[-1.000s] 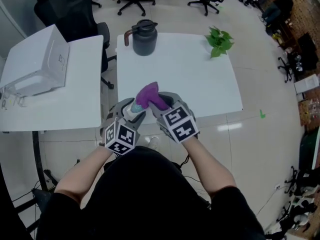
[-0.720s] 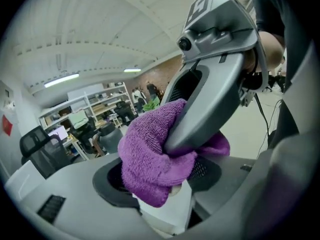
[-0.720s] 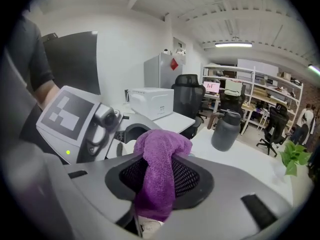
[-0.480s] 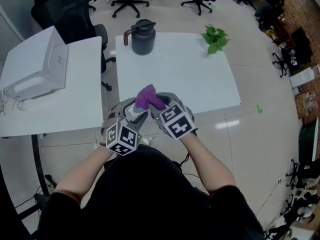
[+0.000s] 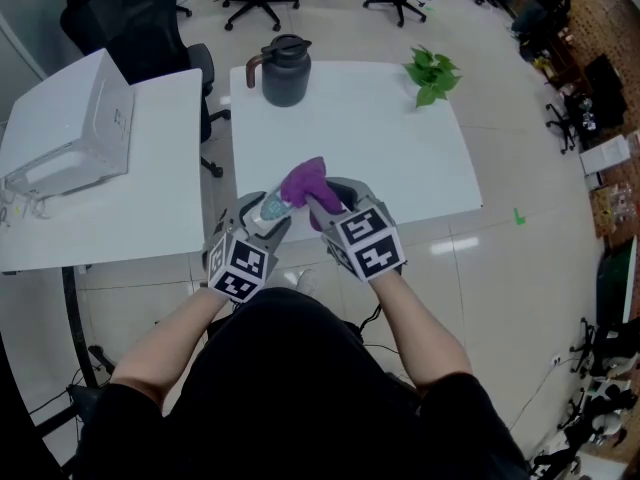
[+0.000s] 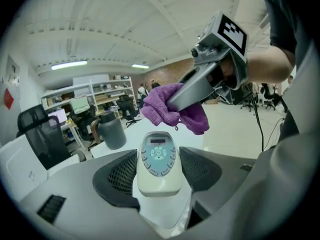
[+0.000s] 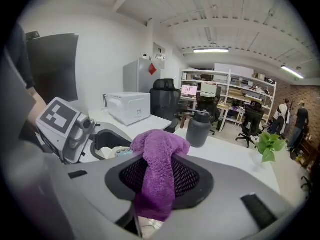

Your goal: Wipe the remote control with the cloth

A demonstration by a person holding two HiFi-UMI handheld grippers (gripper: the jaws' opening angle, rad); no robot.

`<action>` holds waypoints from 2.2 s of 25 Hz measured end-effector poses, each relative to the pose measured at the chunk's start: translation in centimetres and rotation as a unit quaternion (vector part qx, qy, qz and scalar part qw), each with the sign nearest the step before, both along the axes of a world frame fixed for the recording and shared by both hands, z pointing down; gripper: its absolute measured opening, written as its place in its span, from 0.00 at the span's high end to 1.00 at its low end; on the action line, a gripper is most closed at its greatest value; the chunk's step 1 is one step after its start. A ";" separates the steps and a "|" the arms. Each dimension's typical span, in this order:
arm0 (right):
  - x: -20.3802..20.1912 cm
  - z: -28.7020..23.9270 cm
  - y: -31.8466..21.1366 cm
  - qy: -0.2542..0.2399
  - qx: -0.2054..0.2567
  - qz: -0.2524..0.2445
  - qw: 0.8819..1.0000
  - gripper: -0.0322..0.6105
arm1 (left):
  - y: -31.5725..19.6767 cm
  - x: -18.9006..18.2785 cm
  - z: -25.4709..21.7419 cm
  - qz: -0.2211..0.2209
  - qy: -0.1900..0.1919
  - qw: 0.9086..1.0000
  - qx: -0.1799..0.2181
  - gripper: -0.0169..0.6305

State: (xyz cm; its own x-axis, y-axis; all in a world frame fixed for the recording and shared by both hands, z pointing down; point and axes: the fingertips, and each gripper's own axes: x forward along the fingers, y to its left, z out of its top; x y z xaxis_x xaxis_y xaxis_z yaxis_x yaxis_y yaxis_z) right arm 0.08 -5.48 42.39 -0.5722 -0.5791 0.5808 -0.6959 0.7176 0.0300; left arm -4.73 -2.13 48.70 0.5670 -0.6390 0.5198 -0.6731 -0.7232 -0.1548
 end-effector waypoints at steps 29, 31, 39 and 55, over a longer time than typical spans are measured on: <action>13.9 14.6 -2.9 0.047 -0.105 0.127 0.985 0.73 | -9.0 -0.1 17.9 -0.250 0.034 0.953 -0.165 0.57; 14.1 15.9 -4.1 0.053 -0.112 0.126 0.984 0.71 | -8.9 -0.1 18.2 -0.252 0.038 0.951 -0.173 0.57; 14.1 21.9 -6.9 0.087 -0.152 0.109 0.978 0.69 | -8.6 0.0 17.4 -0.241 0.026 0.954 -0.175 0.53; 12.4 13.5 -2.7 0.028 -0.069 0.141 0.987 0.59 | -4.1 -0.4 6.0 -0.156 0.089 0.980 -0.092 0.52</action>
State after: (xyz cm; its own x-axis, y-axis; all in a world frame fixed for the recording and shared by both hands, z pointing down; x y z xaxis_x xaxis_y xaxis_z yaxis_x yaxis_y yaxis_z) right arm 12.49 -8.14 55.89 -0.3651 -0.6233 0.6915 -0.8683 0.4960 -0.0115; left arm -5.09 -6.26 54.73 0.4507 -0.7007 0.5531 -0.8703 -0.4828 0.0975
